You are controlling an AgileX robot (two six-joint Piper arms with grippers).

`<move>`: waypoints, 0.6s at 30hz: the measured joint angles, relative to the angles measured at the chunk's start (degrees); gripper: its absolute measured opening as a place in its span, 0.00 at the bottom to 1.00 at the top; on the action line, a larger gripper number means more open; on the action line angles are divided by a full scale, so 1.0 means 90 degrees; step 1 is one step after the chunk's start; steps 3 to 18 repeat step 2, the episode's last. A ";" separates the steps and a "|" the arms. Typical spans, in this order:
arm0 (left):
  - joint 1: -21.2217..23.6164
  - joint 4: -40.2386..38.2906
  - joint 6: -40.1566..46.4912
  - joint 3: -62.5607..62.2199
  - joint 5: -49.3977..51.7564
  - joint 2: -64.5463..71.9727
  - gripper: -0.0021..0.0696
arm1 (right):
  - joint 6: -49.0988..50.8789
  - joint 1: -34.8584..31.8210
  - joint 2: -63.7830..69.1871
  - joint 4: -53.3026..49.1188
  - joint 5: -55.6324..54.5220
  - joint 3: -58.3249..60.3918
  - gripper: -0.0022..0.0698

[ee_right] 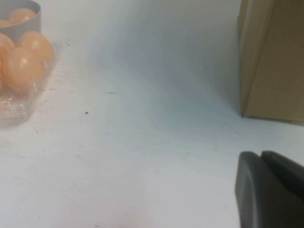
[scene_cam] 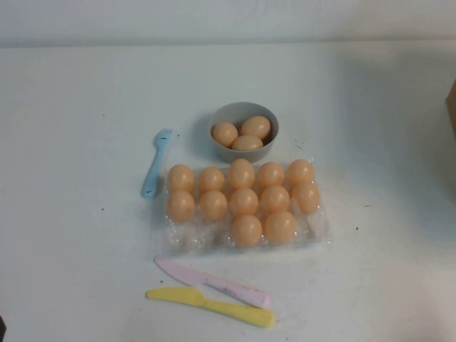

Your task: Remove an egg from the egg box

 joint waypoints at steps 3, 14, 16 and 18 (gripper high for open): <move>0.0000 0.0000 -0.0013 0.0000 0.0000 0.0000 0.03 | 0.0000 0.0000 0.0000 0.0000 0.0000 0.0000 0.01; 0.0000 0.0000 -0.0013 0.0000 0.0000 0.0000 0.03 | 0.0000 0.0000 0.0000 0.0000 0.0000 0.0000 0.01; 0.0000 0.0000 -0.0013 0.0000 0.0000 0.0000 0.03 | 0.0000 0.0000 0.0000 0.0000 0.0000 0.0000 0.01; 0.0000 0.0000 -0.0013 0.0000 0.0000 0.0000 0.03 | 0.0000 0.0000 0.0000 0.0000 0.0000 0.0000 0.01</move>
